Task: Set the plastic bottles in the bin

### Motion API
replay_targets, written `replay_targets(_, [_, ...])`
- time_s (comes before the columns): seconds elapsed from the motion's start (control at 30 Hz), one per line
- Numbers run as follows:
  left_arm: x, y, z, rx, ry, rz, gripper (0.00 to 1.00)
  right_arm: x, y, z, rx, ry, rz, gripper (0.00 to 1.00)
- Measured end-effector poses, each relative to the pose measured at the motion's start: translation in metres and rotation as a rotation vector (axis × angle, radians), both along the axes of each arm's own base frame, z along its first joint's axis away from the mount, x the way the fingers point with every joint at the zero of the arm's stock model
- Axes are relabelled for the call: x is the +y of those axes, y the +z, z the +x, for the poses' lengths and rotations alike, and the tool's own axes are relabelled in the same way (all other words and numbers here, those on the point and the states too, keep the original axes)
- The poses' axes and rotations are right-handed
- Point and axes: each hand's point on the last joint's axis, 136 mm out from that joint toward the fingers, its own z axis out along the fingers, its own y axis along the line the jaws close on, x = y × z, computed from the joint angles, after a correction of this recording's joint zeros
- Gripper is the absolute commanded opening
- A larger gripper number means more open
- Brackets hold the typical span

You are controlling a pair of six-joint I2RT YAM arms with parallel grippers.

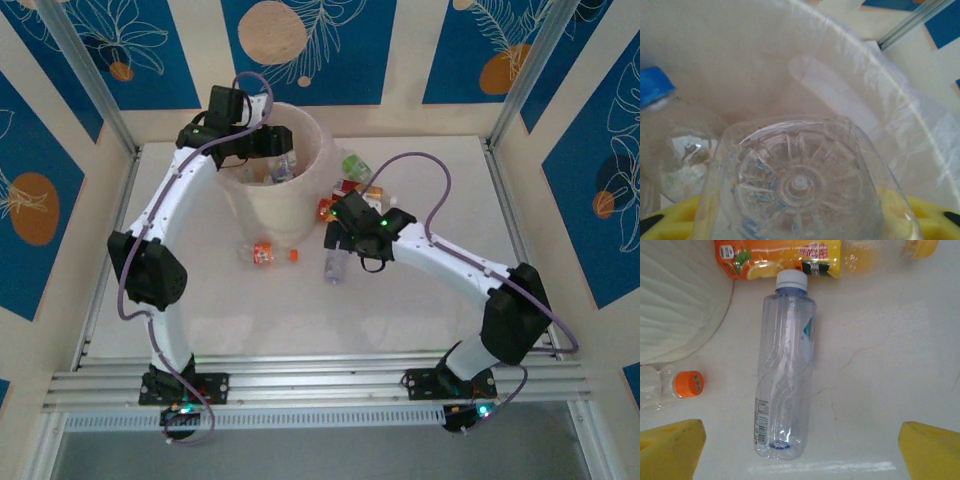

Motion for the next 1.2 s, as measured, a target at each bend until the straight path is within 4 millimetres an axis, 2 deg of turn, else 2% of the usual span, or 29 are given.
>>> replay_targets(0.13, [0.0,-0.008,-0.001,0.02,0.004,-0.003,0.72,0.009,-0.017,0.003,0.028,0.009,-0.005,1.0])
replay_targets(0.3, [0.0,-0.006,0.0,0.016,0.008,-0.008,0.86,0.016,-0.036,0.004,0.066,0.013,-0.014,0.98])
replay_targets(0.4, [0.001,-0.002,-0.002,0.008,0.01,-0.009,0.93,0.017,-0.046,0.004,0.088,0.013,-0.029,0.98])
replay_targets(0.53, [0.006,0.014,-0.007,-0.026,0.024,-0.008,0.99,0.018,-0.058,0.003,0.114,0.009,-0.043,0.98])
replay_targets(0.7, [0.017,0.043,-0.022,-0.087,0.053,-0.007,1.0,0.019,-0.07,0.003,0.14,0.013,-0.055,0.97])
replay_targets(0.97, [0.041,0.089,-0.059,-0.214,0.11,-0.006,1.0,0.022,-0.087,0.003,0.172,0.017,-0.065,0.96])
replay_targets(1.2, [0.06,0.106,-0.085,-0.291,0.164,-0.004,1.0,0.028,-0.101,0.005,0.193,0.021,-0.063,0.91])
